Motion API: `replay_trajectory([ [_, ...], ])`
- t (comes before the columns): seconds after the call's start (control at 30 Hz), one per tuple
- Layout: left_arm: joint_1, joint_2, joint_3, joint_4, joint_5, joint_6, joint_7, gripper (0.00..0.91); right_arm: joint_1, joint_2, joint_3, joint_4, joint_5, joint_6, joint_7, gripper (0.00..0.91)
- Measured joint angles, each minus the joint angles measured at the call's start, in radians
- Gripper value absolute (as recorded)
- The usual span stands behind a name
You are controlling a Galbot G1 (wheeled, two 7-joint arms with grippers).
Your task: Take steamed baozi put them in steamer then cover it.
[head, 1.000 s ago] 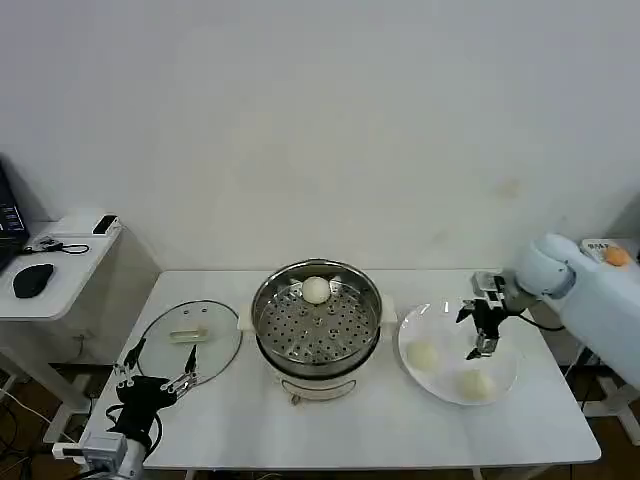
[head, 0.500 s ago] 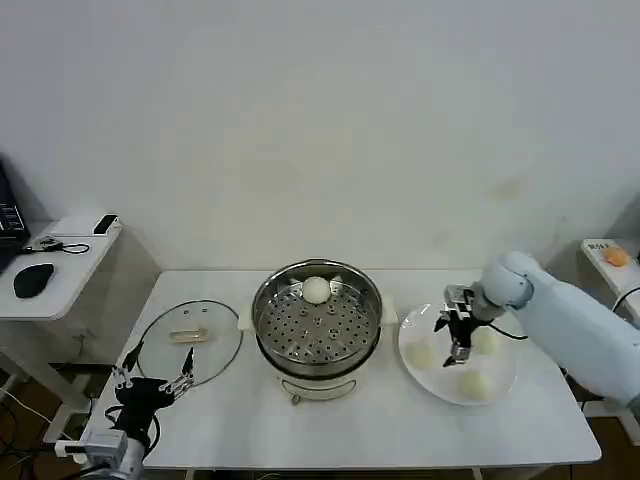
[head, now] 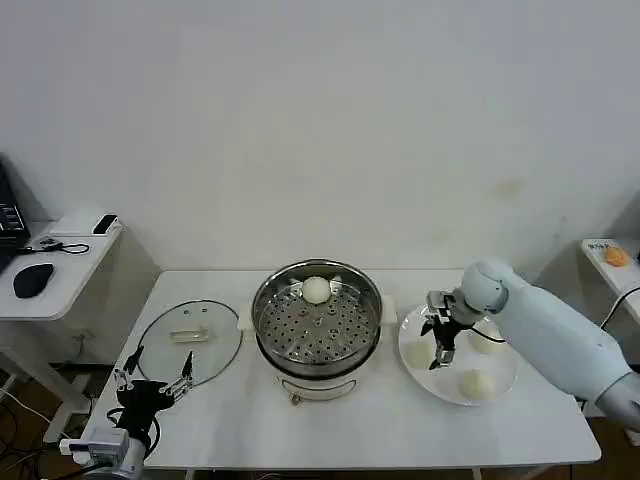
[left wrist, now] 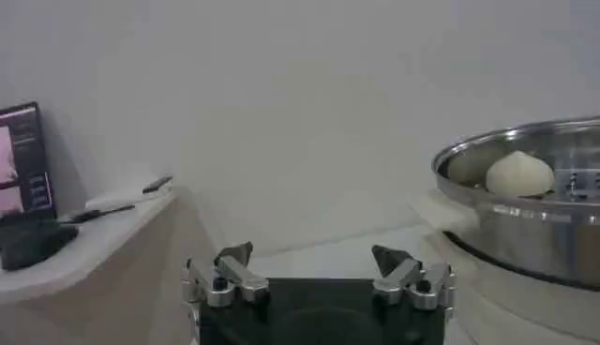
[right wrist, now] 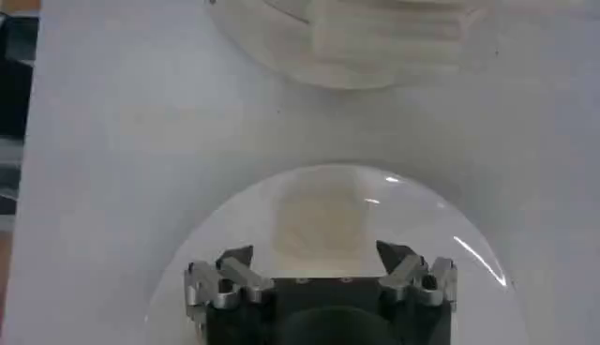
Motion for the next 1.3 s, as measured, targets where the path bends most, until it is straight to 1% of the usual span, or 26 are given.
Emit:
replay_trajectory([
  [0.43, 0.000, 0.001, 0.000, 0.010, 0.000, 0.000, -0.001, 0.907, -0.007, 0.031, 0.010, -0.039, -0.017, 0.002, 0.007, 0.907],
  [0.47, 0.000, 0.001, 0.000, 0.010, 0.000, 0.000, -0.001, 0.907, -0.007, 0.032, 0.010, -0.040, -0.017, 0.002, 0.007, 0.877],
  [0.5, 0.001, 0.001, -0.002, 0.011, 0.000, 0.000, -0.002, 0.907, -0.007, 0.032, 0.010, -0.041, -0.017, 0.002, 0.007, 0.806],
  [0.77, 0.002, -0.001, -0.002, 0.013, 0.000, -0.001, -0.003, 0.907, -0.011, 0.028, 0.012, -0.043, -0.014, 0.001, 0.007, 0.675],
  [0.9, 0.001, -0.001, -0.001, 0.013, 0.000, -0.001, -0.003, 0.907, -0.015, 0.029, 0.017, -0.049, -0.010, 0.001, 0.011, 0.665],
  [1.03, -0.001, -0.002, 0.002, 0.020, 0.001, -0.002, -0.004, 0.907, -0.010, 0.022, 0.017, -0.045, -0.005, 0.001, 0.012, 0.675],
  [1.3, -0.009, -0.001, 0.006, 0.017, 0.003, -0.002, -0.002, 0.907, 0.040, -0.016, -0.007, 0.002, 0.033, -0.010, 0.003, 0.675],
])
